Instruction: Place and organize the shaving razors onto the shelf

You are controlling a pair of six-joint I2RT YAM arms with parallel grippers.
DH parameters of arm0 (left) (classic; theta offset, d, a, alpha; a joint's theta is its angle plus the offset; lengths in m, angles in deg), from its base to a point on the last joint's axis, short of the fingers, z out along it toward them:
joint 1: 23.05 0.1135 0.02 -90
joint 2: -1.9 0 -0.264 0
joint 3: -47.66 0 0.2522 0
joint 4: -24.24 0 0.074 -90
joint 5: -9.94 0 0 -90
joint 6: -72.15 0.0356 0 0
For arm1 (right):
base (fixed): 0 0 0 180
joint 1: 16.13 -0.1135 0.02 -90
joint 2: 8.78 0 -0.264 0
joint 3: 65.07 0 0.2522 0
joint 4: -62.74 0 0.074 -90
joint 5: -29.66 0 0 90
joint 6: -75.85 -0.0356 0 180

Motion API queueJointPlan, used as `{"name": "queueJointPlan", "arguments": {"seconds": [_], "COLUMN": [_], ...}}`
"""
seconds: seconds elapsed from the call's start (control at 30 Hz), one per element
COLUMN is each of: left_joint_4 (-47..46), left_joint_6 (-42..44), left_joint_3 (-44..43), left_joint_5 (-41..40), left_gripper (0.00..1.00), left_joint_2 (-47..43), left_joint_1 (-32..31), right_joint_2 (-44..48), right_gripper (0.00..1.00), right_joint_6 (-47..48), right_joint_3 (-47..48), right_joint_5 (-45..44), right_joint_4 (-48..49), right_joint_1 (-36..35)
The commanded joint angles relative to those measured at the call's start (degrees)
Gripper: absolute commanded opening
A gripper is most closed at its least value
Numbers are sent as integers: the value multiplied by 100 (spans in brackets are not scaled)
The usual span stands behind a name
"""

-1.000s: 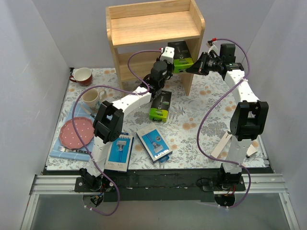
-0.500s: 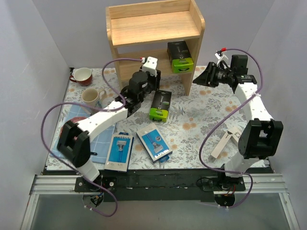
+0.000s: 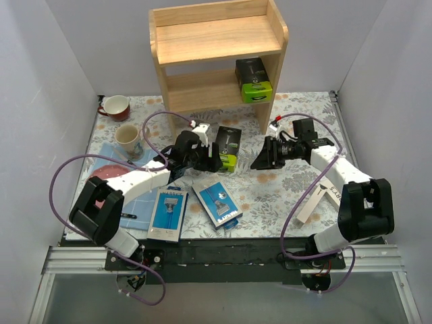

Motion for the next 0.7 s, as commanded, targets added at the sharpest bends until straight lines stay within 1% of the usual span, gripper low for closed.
{"name": "queueJointPlan", "arguments": {"seconds": [0.0, 0.07, 0.17, 0.27, 0.37, 0.47, 0.57, 0.63, 0.67], "left_joint_4": [120, 209, 147, -150, -519, -661, -635, -617, -574], "left_joint_6": [-915, -1258, -1513, -1751, -1822, -1857, -1901, -1980, -1998], "left_joint_3": [-321, -392, -489, -550, -699, -1040, -1419, -1525, -1595], "left_joint_5": [-200, -307, -140, 8, 325, 685, 966, 1142, 1152], "left_gripper": [65, 64, 63, 61, 61, 60, 59, 59, 59], "left_joint_2": [291, 476, 872, 1276, 1715, 2075, 2331, 2410, 2437], "left_joint_1": [370, 485, 511, 511, 503, 476, 371, 274, 248], "right_joint_2": [-223, -364, -619, -979, -1164, -1252, -1279, -1314, -1305], "right_gripper": [55, 55, 54, 53, 53, 53, 53, 53, 53], "right_joint_6": [-262, -508, -859, -1071, -1080, -1405, -1573, -1695, -1757], "right_joint_3": [-231, -302, -469, -469, -434, -522, -618, -723, -767], "right_joint_5": [419, 481, 516, 621, 622, 727, 789, 762, 762], "right_joint_4": [579, 850, 1229, 1335, 1485, 1897, 2231, 2319, 2529], "right_joint_1": [-108, -108, -134, -143, -134, -134, -143, -134, -143]}}
